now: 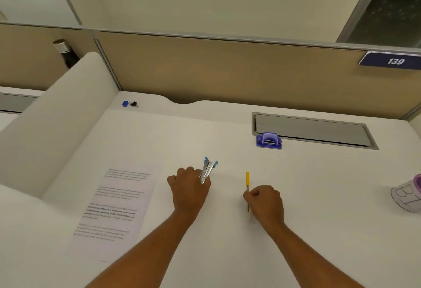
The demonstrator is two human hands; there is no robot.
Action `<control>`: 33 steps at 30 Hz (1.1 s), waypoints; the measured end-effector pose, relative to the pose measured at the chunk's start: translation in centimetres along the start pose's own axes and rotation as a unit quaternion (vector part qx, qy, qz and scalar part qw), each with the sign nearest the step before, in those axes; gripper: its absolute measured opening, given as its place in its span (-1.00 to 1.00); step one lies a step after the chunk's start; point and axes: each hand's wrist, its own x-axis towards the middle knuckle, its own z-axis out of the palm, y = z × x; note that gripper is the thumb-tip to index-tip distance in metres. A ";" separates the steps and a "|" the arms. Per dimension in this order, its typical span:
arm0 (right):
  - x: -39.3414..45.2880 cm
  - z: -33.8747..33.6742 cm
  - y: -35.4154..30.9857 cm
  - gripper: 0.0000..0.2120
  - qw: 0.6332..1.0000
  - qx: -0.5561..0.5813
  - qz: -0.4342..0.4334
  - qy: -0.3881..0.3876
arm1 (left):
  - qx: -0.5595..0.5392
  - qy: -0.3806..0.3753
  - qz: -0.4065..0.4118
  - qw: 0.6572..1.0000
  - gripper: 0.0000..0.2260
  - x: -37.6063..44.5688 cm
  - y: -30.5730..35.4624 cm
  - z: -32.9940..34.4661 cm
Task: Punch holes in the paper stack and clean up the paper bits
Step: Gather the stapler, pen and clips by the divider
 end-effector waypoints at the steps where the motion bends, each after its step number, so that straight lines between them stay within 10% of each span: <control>1: 0.0 0.8 -1.3 -0.66 1.000 0.020 0.001 -0.003 | -0.001 0.019 -0.001 1.000 -0.66 1.0 -1.6 -0.8; 15: 4.3 15.4 -23.4 -0.71 0.996 0.049 -0.065 -0.043 | -0.059 0.044 -0.071 0.995 -0.80 18.8 -25.7 -5.8; 33: 22.2 26.9 -41.5 -0.86 0.944 -0.080 -0.311 -0.072 | 0.005 -0.160 0.175 0.972 -0.75 40.5 -33.8 -3.4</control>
